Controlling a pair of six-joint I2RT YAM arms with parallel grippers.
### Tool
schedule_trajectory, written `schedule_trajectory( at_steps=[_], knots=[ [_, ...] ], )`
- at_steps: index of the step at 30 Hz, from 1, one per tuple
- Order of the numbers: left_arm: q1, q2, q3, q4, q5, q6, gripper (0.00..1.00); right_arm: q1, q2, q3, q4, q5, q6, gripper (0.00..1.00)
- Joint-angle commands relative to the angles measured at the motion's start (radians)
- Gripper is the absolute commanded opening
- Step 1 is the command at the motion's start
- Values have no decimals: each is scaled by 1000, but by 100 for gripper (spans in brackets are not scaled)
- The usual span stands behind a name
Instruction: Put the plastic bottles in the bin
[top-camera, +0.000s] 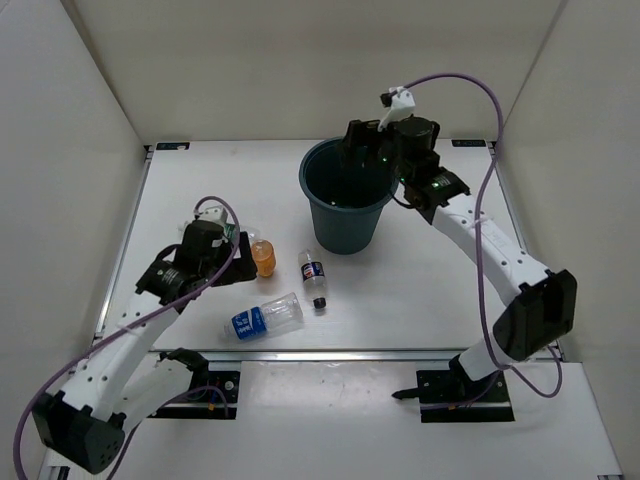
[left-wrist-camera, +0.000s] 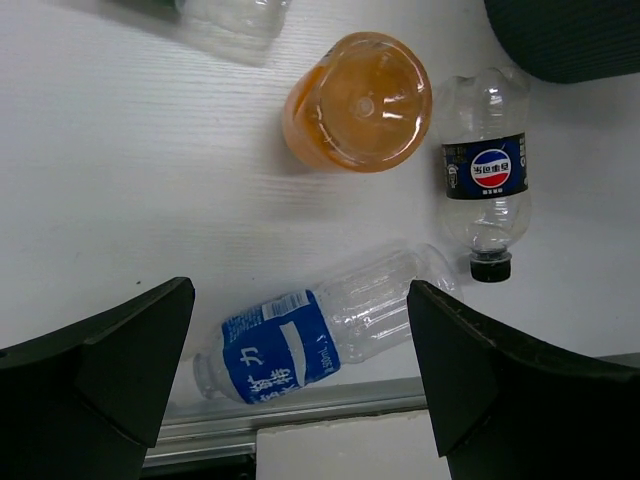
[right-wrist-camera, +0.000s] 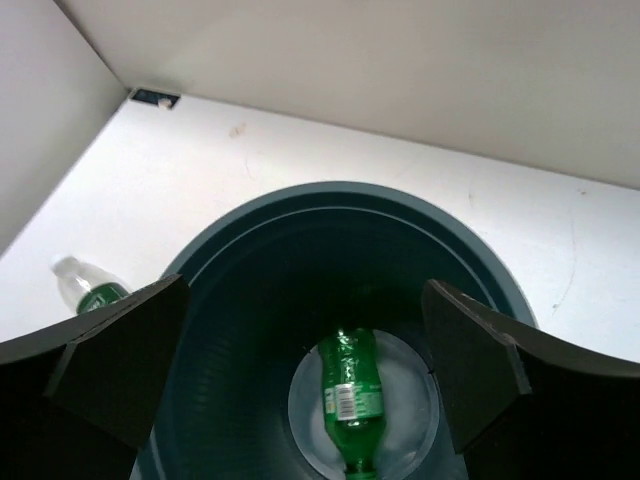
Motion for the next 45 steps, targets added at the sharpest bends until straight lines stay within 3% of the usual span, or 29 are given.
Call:
schedule_trajectory(
  at_steps=[1,8,17,27,30,33,36,41,45],
  knots=[
    [-36,81,32,98,4,25,99,-46,-135,-29,-23,9,11,99],
    [-114,305,103,162,-34,68,98,-224,-350,-285,-279,6,99,99],
    [-101,483,140,200,-111,103,98,-544,-657,-696,-471,-49,130,99],
    [-93,598,121,358,-54,123,99,-512,-719,-833,-511,-56,170,99],
    [-82,627,135,337,-55,123,85,-523,-739,-846,-503,-72,182,99],
    [-99,618,135,316,-60,126,64,-551,-751,-843,-513,-63,167,99],
    [-108,565,129,293,-77,121,52,-570,-765,-841,-517,-57,159,99],
    [-104,452,256,230,-103,129,48,-561,-766,-838,-506,-69,138,99],
    [-130,432,527,236,-121,161,46,-548,-751,-847,-502,-66,137,99]
  ],
)
